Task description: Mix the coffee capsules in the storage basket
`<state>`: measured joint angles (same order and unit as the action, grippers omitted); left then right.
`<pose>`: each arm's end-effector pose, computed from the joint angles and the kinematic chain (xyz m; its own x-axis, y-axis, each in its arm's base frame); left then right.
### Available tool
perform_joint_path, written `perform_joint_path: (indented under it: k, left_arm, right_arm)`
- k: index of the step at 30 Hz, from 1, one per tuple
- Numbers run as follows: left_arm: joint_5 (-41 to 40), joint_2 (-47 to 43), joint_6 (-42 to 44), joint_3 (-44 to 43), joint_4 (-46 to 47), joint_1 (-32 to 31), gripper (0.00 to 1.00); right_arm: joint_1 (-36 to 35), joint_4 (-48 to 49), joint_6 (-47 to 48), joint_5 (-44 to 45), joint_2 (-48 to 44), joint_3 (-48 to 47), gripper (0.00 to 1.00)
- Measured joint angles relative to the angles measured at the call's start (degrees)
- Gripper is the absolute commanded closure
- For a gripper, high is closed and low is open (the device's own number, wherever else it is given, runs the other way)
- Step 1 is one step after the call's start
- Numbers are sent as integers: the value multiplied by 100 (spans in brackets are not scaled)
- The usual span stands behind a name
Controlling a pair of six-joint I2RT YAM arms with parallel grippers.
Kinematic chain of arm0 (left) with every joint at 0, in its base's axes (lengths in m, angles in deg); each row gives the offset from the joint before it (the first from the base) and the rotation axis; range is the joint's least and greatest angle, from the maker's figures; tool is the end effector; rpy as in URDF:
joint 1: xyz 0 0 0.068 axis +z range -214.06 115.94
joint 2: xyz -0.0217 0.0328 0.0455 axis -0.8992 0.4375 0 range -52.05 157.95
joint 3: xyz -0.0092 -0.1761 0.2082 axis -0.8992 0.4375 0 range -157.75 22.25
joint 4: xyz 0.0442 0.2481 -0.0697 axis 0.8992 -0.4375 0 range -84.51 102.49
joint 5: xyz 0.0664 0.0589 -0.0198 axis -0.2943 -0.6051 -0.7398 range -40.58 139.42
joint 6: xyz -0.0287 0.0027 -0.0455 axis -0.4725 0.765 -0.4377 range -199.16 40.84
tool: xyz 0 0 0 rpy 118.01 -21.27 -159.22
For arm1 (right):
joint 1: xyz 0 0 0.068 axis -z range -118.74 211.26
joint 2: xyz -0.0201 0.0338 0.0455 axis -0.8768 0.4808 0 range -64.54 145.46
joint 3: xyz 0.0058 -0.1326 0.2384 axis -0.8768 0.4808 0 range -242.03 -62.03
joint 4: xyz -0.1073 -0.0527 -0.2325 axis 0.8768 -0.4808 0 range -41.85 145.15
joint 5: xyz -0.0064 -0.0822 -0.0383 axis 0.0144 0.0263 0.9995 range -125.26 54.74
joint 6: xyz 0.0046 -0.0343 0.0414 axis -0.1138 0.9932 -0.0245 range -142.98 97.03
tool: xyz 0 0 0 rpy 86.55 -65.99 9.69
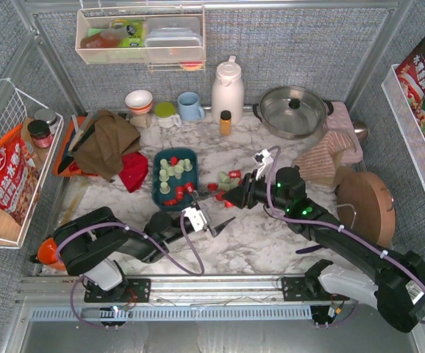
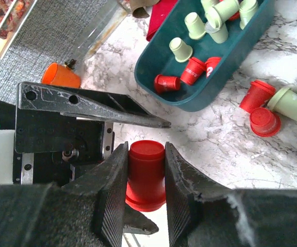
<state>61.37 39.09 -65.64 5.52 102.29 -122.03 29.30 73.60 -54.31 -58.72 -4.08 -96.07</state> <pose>0.1283 -0.2191 0.1865 0.3554 -0.1371 -0.9246 0.8765 0.3926 0.2787 0.1974 0.1398 0.2731 -0.5269 0.2335 -0.8172 -0.6393 0.5247 0.5621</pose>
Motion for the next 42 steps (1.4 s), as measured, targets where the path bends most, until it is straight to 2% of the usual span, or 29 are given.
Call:
perform_joint_path:
  k: [5, 10, 15, 19, 24, 27, 33, 35, 38, 42]
  left_arm:
    - [-326, -103, 181, 9, 105, -79, 2]
    - [-431, -127, 321, 15, 144, -155, 30]
    - [-448, -127, 428, 11, 146, -188, 37]
    - [-533, -127, 450, 11, 155, -192, 49]
    - [-697, -131, 487, 22, 160, -192, 56]
    - [-839, -146, 468, 107, 160, -195, 59]
    - [-1325, -269, 393, 356, 162, -195, 59]
    - [-1681, -273, 310, 424, 160, -195, 55]
    - [-2387, -302, 92, 411, 37, -192, 54]
    - [-3475, -540, -525, -11, -1029, -42, 53]
  right_arm:
    - [-44, 70, -2, -153, 66, 0, 79]
    - [-74, 127, -66, -260, 190, 0, 79]
    - [-109, 133, -118, -317, 240, -26, 77]
    - [-116, 81, -129, -350, 299, -144, 62]
    - [-116, -269, -83, -245, 367, -348, 45]
    - [-116, -520, 33, -15, 284, -463, 36]
    - [-96, -994, 428, 540, 164, -785, 35]
    - [-81, -1193, 634, 813, 173, -896, 36]
    - [-57, -1456, 1069, 1276, 326, -1069, 36]
    - [9, -1794, 1589, 1884, 848, -1290, 38]
